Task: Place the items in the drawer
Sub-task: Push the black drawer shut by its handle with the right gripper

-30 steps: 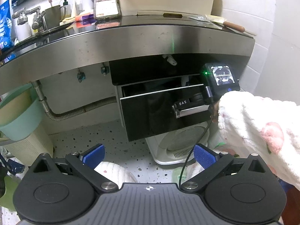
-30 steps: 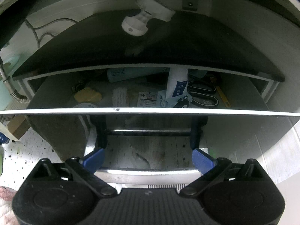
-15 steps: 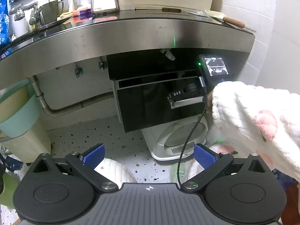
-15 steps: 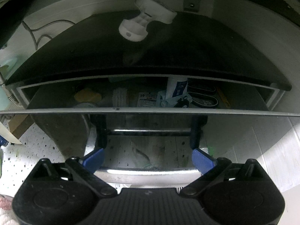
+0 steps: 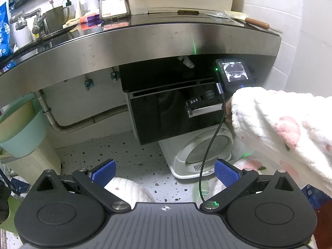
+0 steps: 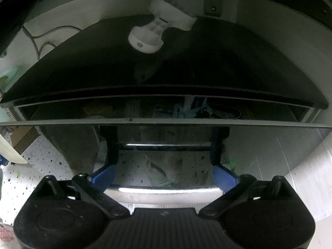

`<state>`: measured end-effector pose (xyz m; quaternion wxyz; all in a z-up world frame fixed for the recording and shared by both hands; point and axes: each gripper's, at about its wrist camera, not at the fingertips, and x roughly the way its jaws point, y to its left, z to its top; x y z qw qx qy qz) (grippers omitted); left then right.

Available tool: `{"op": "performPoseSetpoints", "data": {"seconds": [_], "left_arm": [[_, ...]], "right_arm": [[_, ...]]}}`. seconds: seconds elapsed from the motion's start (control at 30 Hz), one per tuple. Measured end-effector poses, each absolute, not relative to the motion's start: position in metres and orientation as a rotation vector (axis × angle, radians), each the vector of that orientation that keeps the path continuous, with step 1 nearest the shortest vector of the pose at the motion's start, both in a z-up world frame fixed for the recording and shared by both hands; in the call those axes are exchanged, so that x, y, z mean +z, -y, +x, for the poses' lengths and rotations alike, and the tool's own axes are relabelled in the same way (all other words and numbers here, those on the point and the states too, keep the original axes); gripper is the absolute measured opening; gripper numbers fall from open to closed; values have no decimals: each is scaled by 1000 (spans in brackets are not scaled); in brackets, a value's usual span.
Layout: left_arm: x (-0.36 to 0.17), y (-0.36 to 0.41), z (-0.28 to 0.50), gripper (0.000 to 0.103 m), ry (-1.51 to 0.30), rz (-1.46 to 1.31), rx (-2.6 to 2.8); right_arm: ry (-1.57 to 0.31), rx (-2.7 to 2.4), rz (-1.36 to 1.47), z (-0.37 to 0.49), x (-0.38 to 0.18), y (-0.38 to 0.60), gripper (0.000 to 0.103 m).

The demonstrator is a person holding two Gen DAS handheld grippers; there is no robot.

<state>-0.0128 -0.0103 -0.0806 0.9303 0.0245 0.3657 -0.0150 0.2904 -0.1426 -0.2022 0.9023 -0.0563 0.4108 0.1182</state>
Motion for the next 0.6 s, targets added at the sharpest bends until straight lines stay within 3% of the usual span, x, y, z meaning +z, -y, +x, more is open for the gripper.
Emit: {"op": "performPoseSetpoints", "data": {"seconds": [0.6], "left_arm": [[-82, 11, -15, 102, -766, 55, -10]], "right_arm": [[-800, 250, -106, 315, -214, 141, 101]]}}
